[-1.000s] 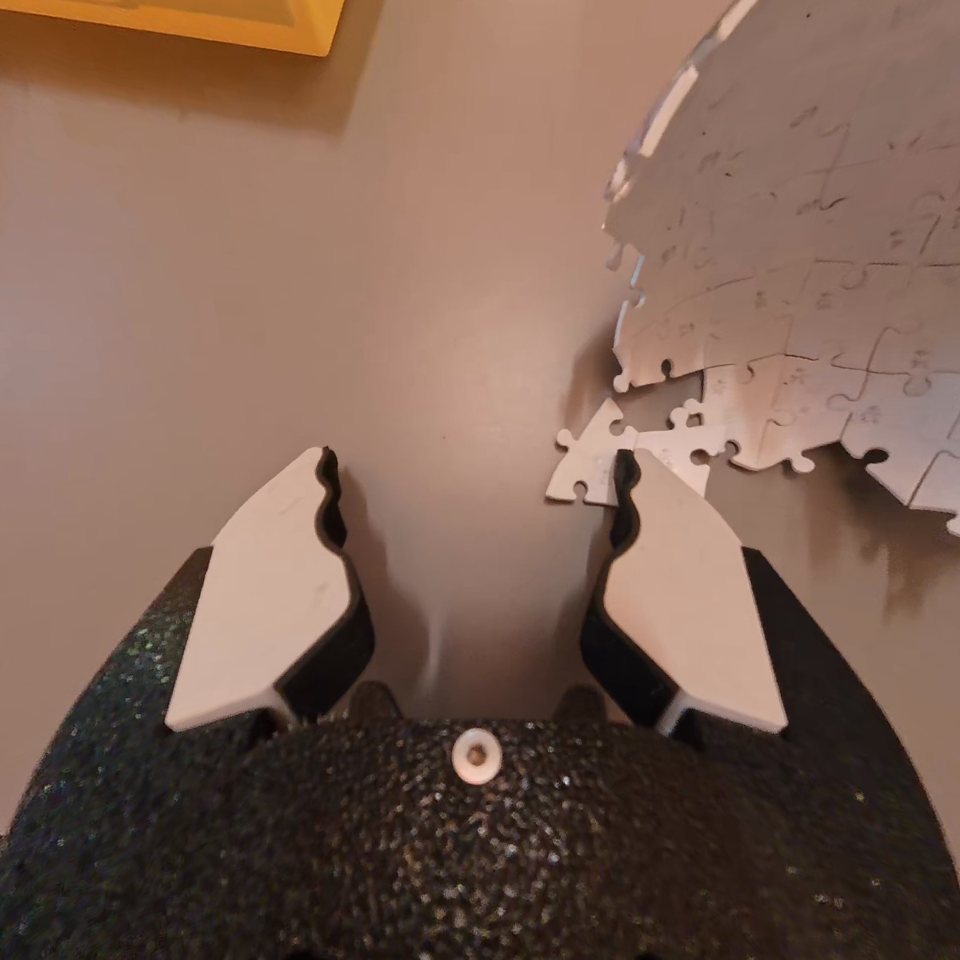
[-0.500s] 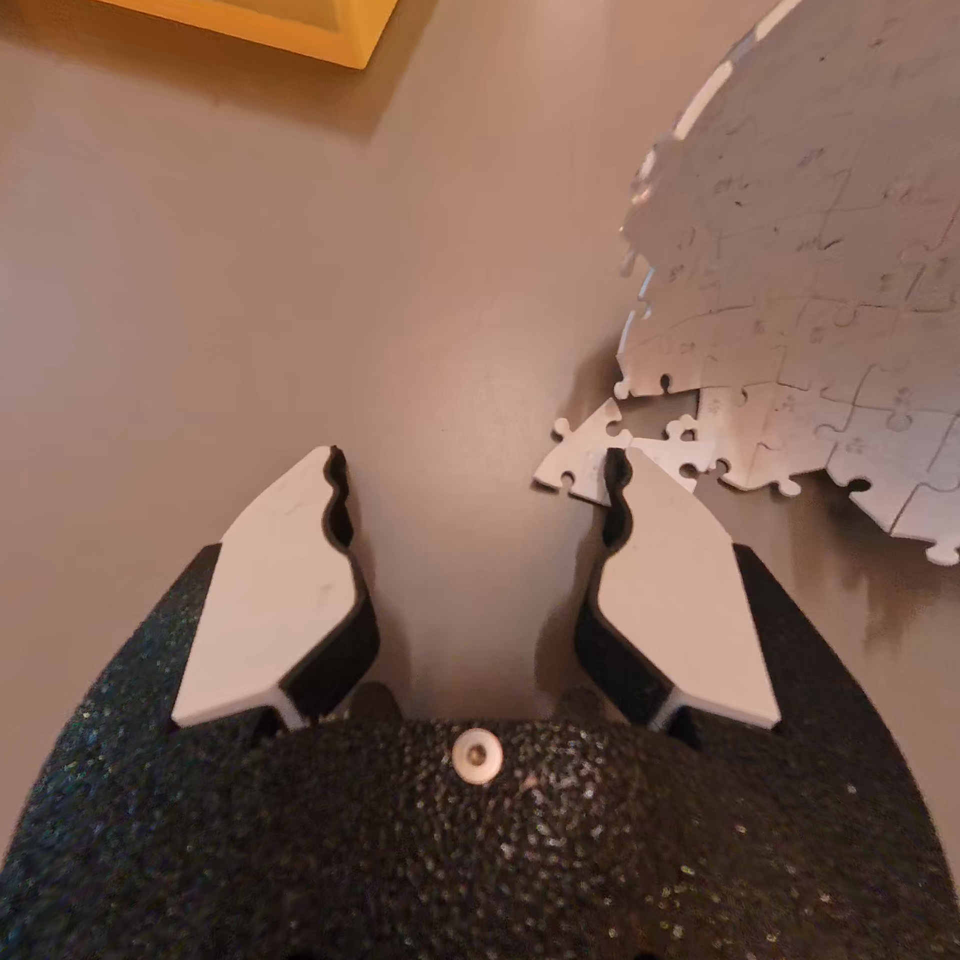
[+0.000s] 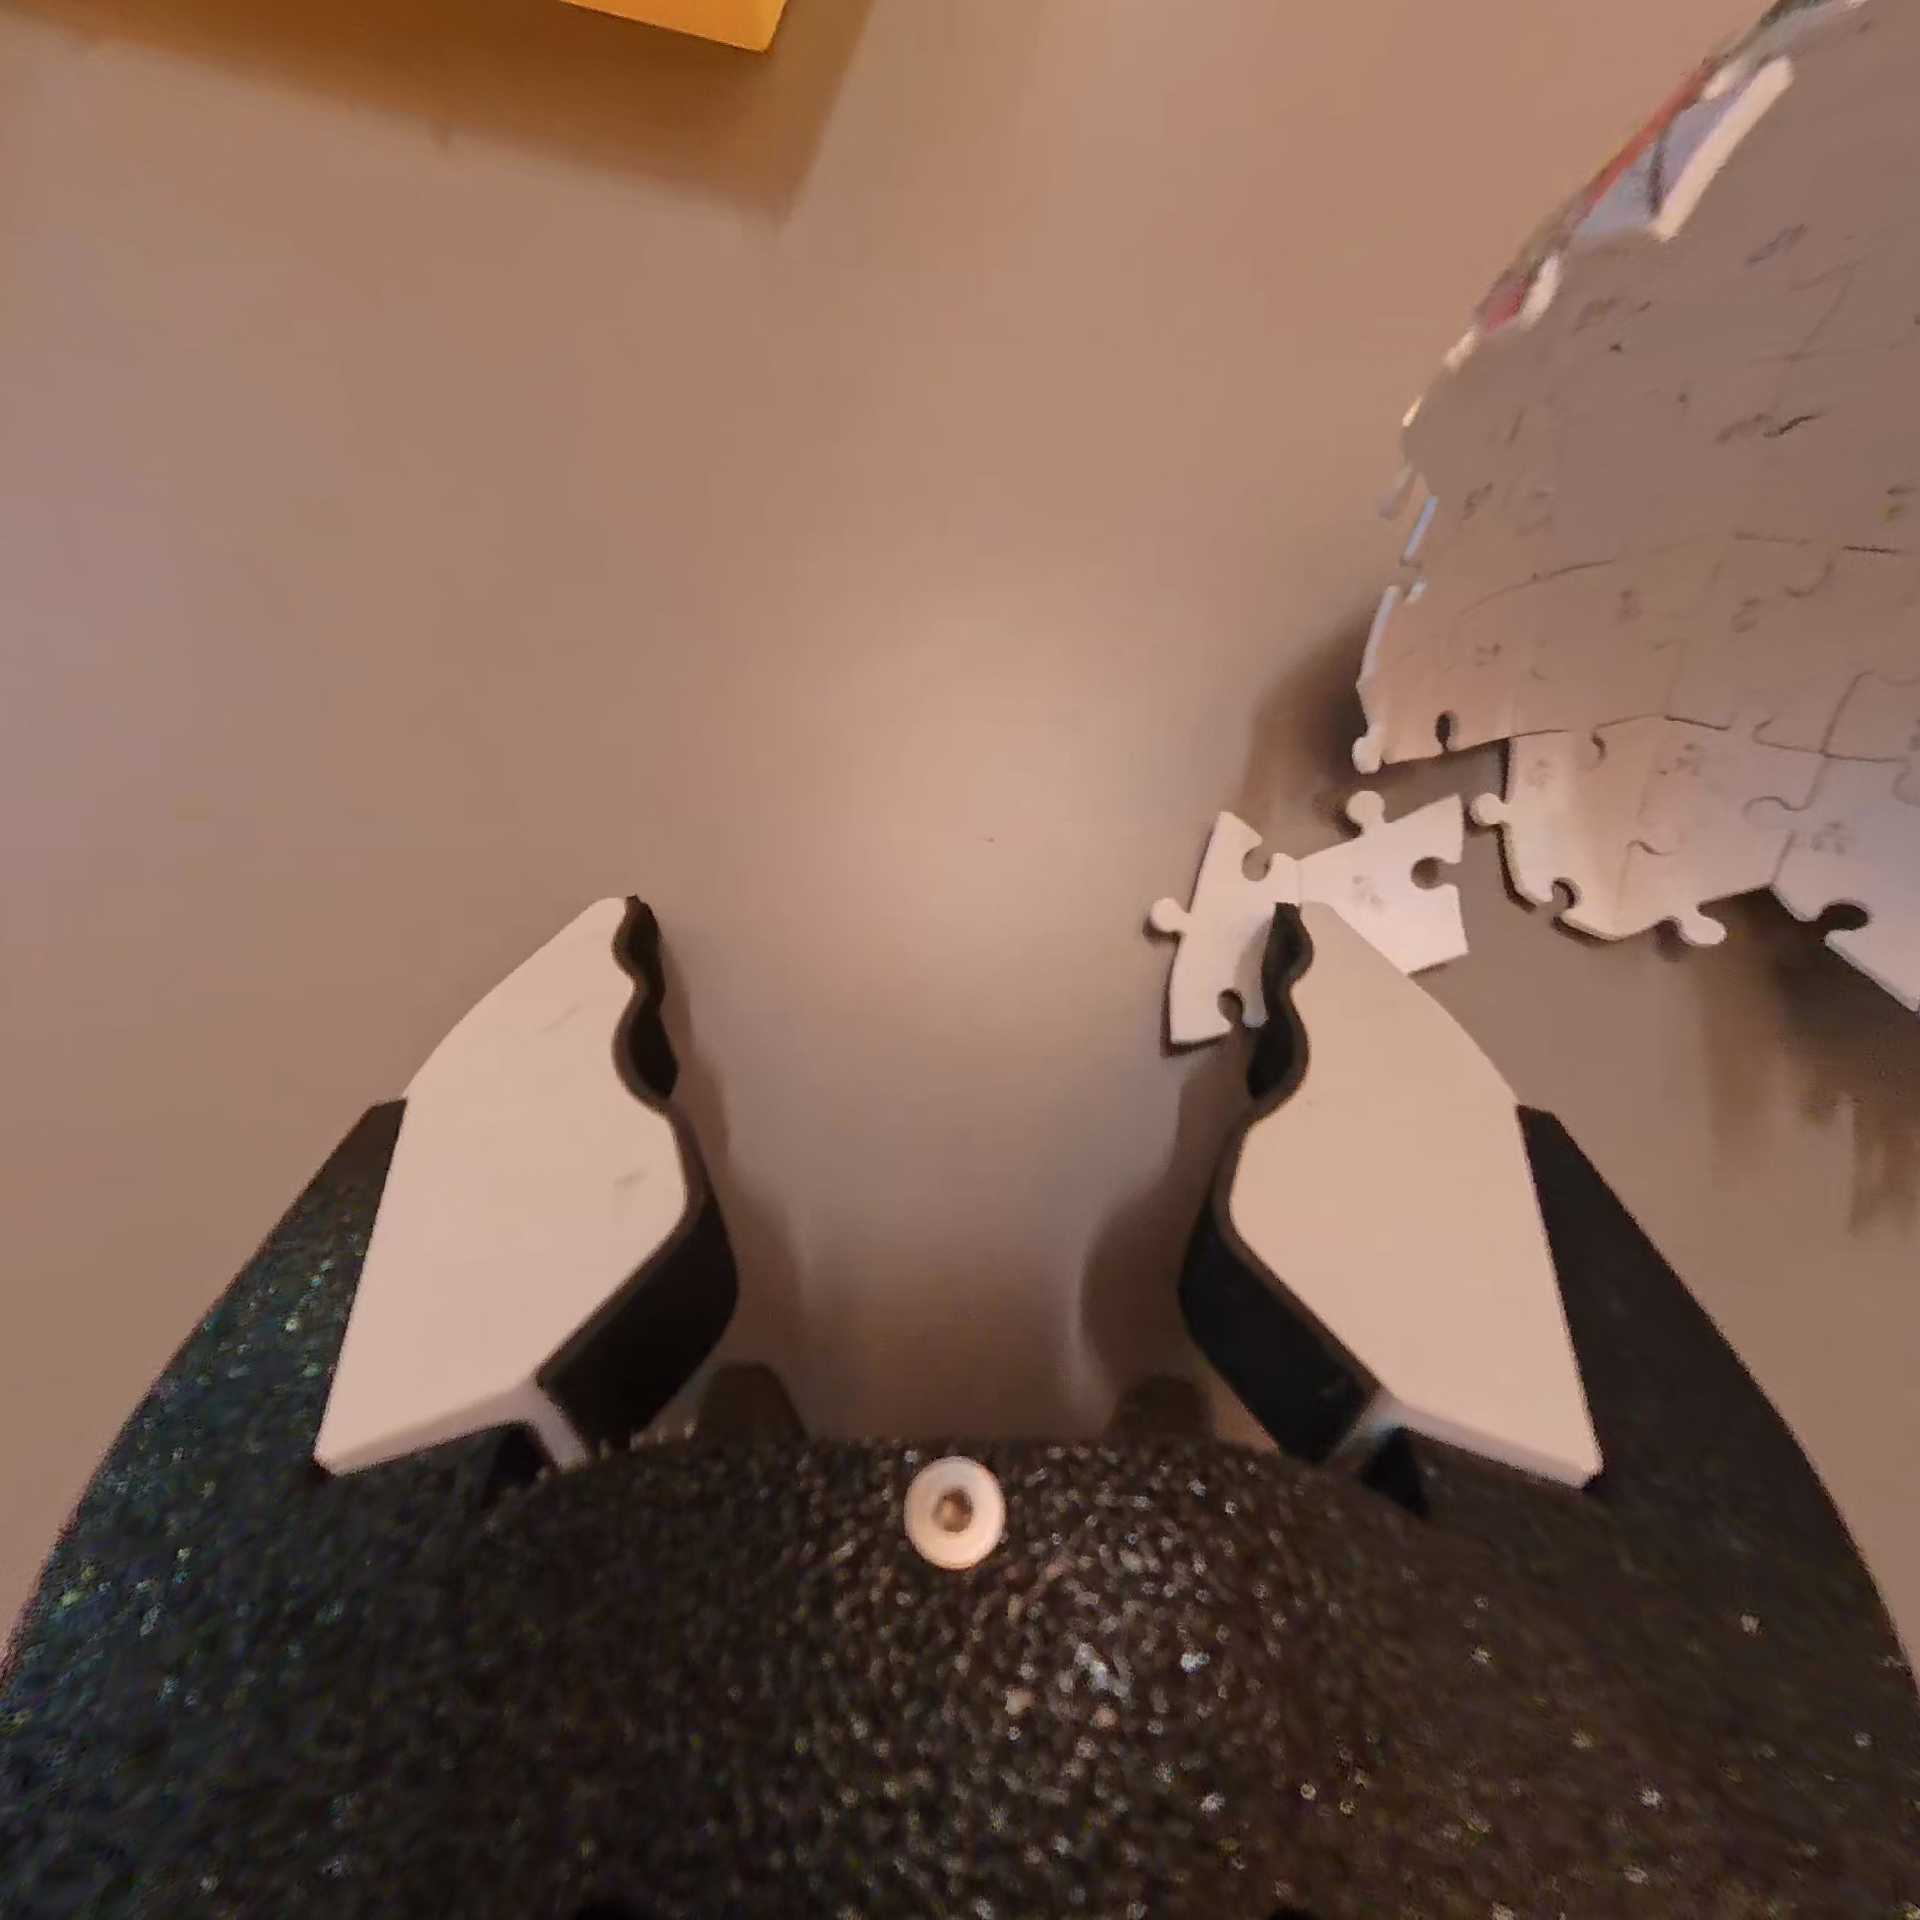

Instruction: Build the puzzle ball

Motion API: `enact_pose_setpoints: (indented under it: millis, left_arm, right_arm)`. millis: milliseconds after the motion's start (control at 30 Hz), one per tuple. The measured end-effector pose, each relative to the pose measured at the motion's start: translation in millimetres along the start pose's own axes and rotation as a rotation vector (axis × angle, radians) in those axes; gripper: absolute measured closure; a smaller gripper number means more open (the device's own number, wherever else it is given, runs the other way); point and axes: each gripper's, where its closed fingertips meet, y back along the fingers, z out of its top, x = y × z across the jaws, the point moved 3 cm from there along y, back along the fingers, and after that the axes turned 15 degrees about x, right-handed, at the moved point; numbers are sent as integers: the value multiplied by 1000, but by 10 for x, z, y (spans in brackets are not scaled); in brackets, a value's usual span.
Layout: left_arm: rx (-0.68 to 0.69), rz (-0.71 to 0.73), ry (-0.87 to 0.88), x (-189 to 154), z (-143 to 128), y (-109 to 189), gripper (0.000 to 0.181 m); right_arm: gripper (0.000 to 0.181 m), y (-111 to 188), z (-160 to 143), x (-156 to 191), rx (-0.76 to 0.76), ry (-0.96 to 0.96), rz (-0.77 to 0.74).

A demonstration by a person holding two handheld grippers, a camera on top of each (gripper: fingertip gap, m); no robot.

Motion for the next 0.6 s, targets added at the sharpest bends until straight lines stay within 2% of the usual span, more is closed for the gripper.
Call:
enact_pose_setpoints:
  millis: [600]
  left_arm:
    - [-44,-24,-9,-106,20,-20,77]
  right_arm:
    - [59,-10,8,-3,-1,4,-3]
